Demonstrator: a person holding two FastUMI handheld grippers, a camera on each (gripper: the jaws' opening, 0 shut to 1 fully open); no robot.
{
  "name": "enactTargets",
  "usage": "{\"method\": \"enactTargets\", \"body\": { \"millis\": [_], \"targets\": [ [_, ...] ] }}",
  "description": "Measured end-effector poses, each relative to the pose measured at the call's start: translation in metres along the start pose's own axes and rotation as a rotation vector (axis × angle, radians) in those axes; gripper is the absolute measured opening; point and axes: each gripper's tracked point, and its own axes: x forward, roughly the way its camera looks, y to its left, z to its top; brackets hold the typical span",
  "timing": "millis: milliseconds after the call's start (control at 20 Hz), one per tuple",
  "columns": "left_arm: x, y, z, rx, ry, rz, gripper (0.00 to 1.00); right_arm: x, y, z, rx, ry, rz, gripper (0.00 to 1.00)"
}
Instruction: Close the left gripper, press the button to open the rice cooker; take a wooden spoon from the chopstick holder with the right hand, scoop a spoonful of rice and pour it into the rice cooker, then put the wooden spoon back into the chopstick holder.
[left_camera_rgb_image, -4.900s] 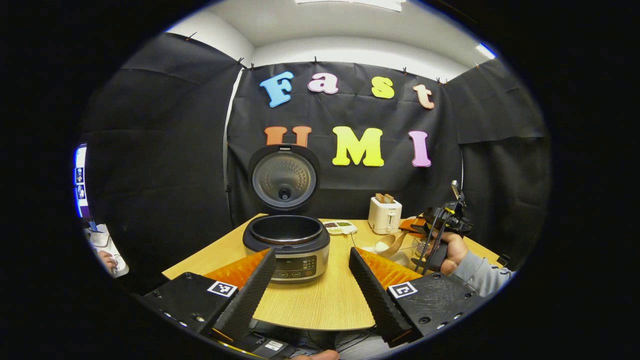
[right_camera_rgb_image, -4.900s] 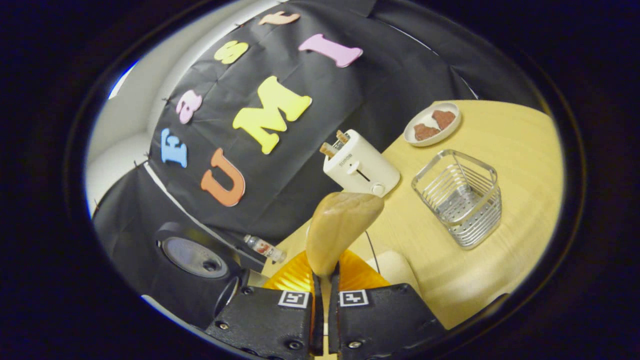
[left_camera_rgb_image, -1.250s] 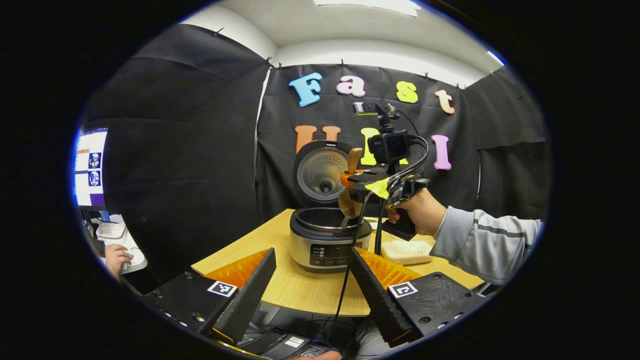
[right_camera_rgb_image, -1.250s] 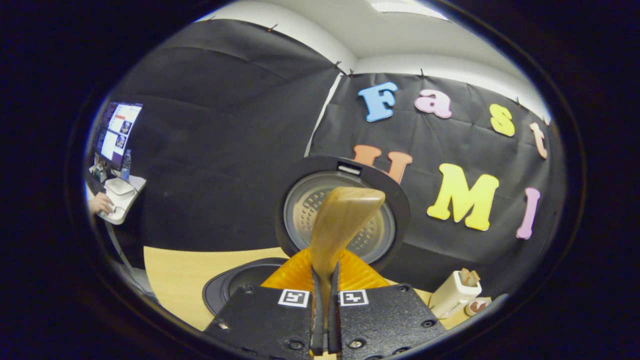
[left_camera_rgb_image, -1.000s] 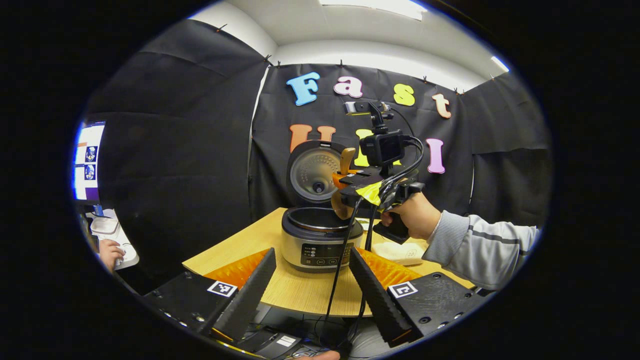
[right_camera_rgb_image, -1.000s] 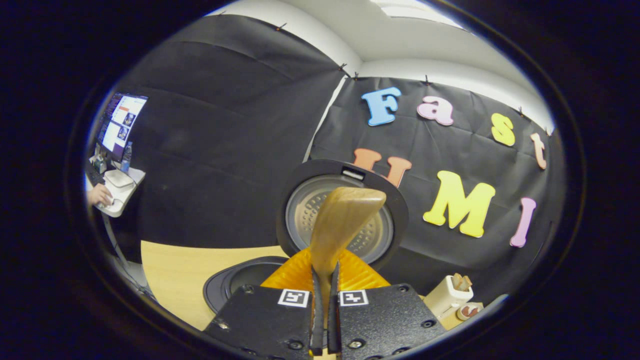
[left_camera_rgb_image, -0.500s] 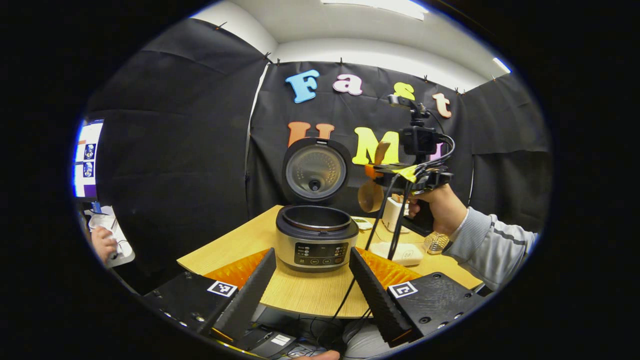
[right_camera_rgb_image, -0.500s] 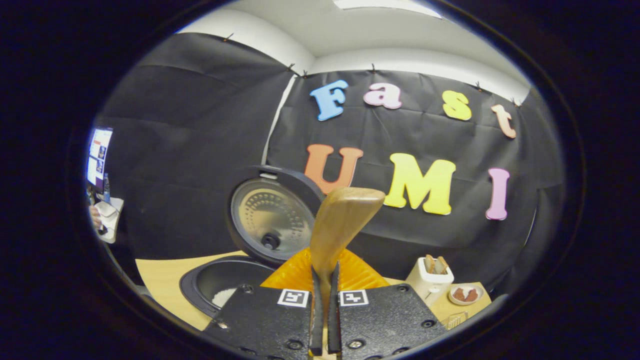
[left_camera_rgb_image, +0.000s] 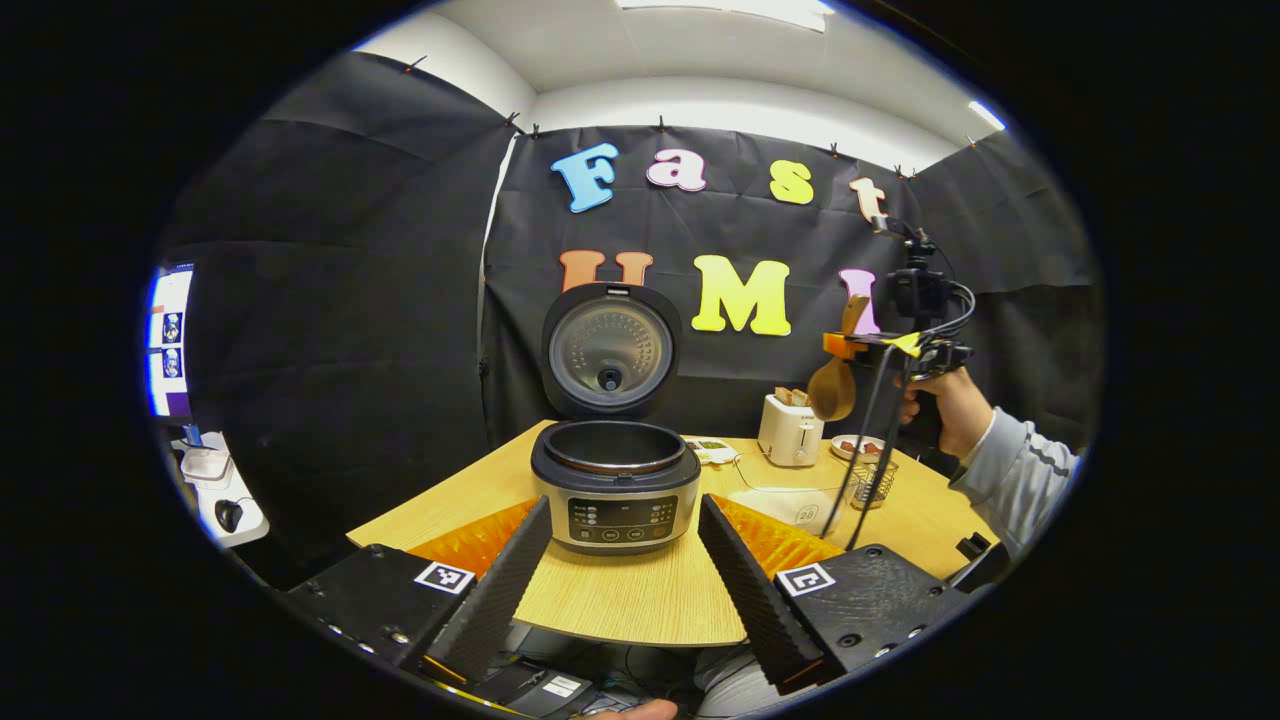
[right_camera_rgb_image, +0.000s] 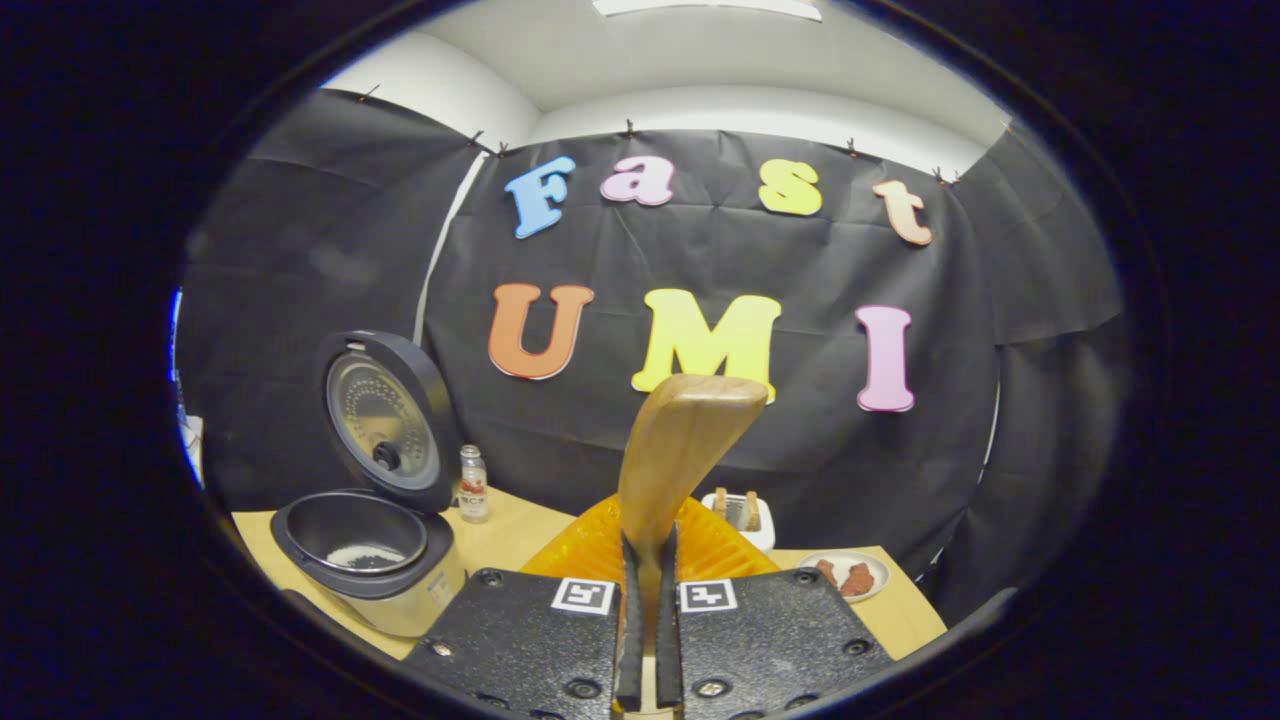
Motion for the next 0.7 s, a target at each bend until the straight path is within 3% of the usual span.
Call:
{"method": "enactTargets", "body": {
  "millis": [100, 350, 700],
  "targets": [
    [0.004, -0.008, 0.004, 0.009, -0.004, -0.001, 0.94, -0.004, -0.044, -0.004, 0.006, -0.007, -0.059, 0.07],
    [0.02, -0.033, 0.014, 0.017, -0.021, -0.026, 0.94, -0.005, -0.119, -0.036, 0.03, 0.025, -0.16, 0.11],
    [0.041, -0.056, 0.018, 0.024, -0.021, -0.041, 0.95, 0.009, -0.159, -0.109, 0.195, 0.106, -0.169, 0.11]
  ]
}}
